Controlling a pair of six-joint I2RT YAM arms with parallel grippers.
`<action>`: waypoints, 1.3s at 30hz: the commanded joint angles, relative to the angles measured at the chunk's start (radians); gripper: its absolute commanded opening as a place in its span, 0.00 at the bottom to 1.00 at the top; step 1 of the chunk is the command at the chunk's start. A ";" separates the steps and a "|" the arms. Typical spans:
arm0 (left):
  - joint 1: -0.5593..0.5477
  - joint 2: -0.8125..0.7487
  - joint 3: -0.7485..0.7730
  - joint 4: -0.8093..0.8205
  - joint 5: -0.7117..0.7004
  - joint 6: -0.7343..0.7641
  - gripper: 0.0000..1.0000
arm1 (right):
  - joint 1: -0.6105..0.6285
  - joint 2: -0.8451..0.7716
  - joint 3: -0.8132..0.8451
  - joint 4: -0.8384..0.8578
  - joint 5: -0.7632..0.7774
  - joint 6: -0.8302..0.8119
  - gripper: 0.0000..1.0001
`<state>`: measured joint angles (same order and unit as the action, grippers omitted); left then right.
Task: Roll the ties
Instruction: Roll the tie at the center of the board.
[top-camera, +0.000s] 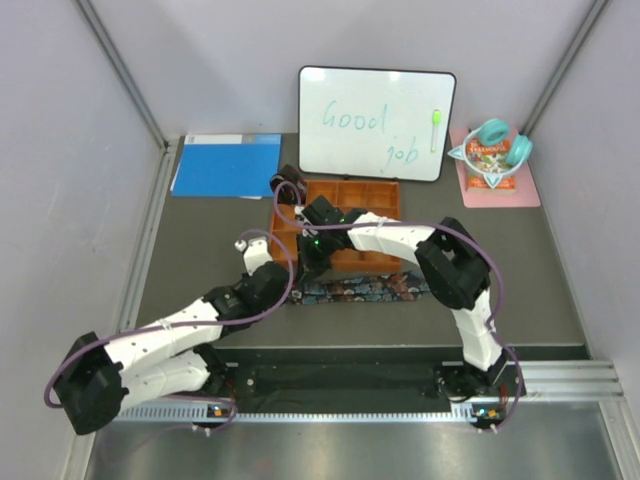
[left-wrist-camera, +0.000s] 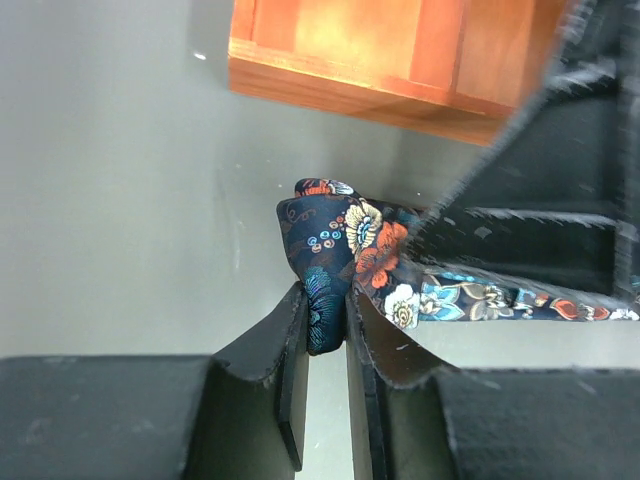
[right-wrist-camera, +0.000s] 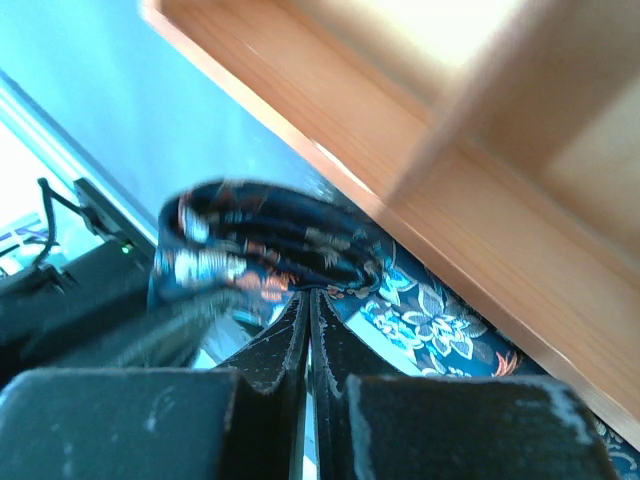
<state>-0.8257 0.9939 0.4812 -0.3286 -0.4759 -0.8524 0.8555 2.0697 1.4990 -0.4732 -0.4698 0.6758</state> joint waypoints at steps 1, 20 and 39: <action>-0.078 0.014 0.092 -0.168 -0.164 -0.056 0.18 | 0.039 0.044 0.087 -0.005 -0.010 0.005 0.00; -0.211 0.209 0.249 -0.372 -0.355 -0.180 0.15 | 0.062 -0.037 -0.035 0.051 -0.012 0.030 0.00; -0.245 0.206 0.244 -0.307 -0.320 -0.200 0.17 | 0.071 0.070 0.046 0.165 -0.102 0.134 0.00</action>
<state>-1.0569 1.2068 0.6941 -0.6815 -0.8001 -1.0389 0.9123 2.1170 1.4815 -0.3641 -0.5369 0.7826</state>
